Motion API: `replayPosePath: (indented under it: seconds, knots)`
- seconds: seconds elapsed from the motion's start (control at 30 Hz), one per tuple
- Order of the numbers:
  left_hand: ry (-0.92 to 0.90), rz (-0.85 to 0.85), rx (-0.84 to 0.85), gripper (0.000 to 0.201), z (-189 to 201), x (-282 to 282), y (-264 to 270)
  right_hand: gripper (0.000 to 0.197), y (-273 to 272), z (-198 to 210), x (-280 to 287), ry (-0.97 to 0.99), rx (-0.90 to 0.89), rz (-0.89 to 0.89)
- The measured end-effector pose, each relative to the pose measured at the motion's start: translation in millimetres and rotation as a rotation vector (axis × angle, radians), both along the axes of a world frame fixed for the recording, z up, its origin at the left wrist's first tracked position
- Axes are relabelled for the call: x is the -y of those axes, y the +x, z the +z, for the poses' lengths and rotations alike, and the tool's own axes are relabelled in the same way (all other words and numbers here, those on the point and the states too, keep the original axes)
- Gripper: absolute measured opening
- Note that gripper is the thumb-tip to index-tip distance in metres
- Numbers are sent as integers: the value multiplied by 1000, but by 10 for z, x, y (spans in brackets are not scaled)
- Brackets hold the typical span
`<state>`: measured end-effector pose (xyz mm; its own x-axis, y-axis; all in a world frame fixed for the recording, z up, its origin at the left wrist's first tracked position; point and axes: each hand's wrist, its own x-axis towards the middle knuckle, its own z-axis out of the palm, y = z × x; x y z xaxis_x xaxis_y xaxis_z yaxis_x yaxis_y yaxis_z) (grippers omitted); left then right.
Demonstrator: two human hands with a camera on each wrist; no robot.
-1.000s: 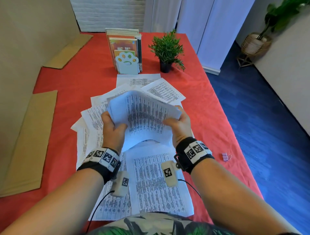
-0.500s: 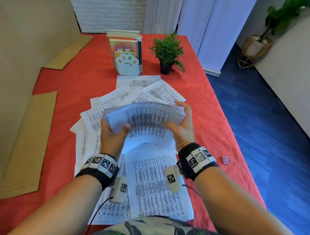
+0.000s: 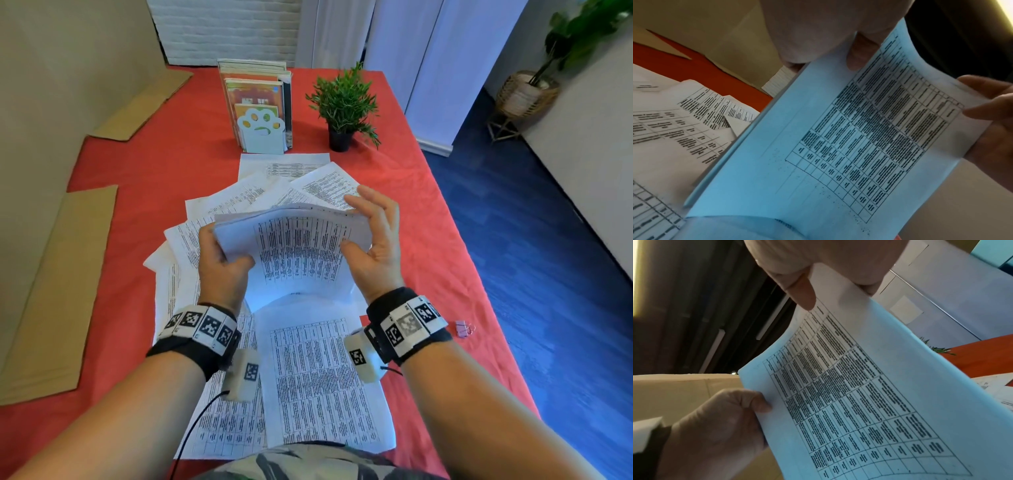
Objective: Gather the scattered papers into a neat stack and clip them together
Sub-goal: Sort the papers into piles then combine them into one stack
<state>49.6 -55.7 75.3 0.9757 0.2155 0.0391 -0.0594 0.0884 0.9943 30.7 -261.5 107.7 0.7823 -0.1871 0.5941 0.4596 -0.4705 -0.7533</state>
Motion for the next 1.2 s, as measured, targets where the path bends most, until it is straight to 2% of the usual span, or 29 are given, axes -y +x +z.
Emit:
replayPosePath:
  seconds: [0.1, 0.2, 0.33, 0.4, 0.47, 0.53, 0.6, 0.73, 0.87, 0.97, 1.1, 1.13, 1.2]
  knots:
    - [-38, 8, -3, 49, 6, 7, -8, 65, 25, -19, 10, -93, 42, 10]
    - [-63, 3, 13, 33, 44, 17, 10, 56, 58, -30, 21, -146, 46, 7]
    - [-65, -19, 3, 33, 75, 19, 27, 73, 61, -18, 10, -125, 32, -26]
    - [-47, -28, 6, 36, 82, 19, 17, 81, 57, -46, 1, -14, -25, -26]
    - [-53, -21, 14, 36, 101, 26, 19, 87, 60, -87, -7, 244, -167, 6]
    - [-50, 3, 10, 35, 129, 41, 23, 75, 61, -124, -10, 530, -312, 67]
    - [-33, 15, -3, 33, 155, 62, 18, 57, 57, -170, -13, 645, -388, 65]
    - [-8, 67, 38, 16, 218, 121, -7, 49, -31, -287, -68, 604, -410, 6]
    - [4, 258, 71, 23, 358, 209, 60, 48, -87, -330, -83, 595, -411, 34]
    - [2, 344, 81, 20, 441, 245, 145, 52, -96, -313, -63, 626, -406, 76]
    - [11, 292, 132, 10, 418, 234, 180, 53, -56, -343, -45, 610, -441, 97]
    - [24, 246, 165, 14, 381, 213, 166, 51, -47, -352, -39, 589, -443, 85]
    - [114, 128, 191, 34, 270, 138, 121, 48, -28, -364, -21, 563, -440, 59]
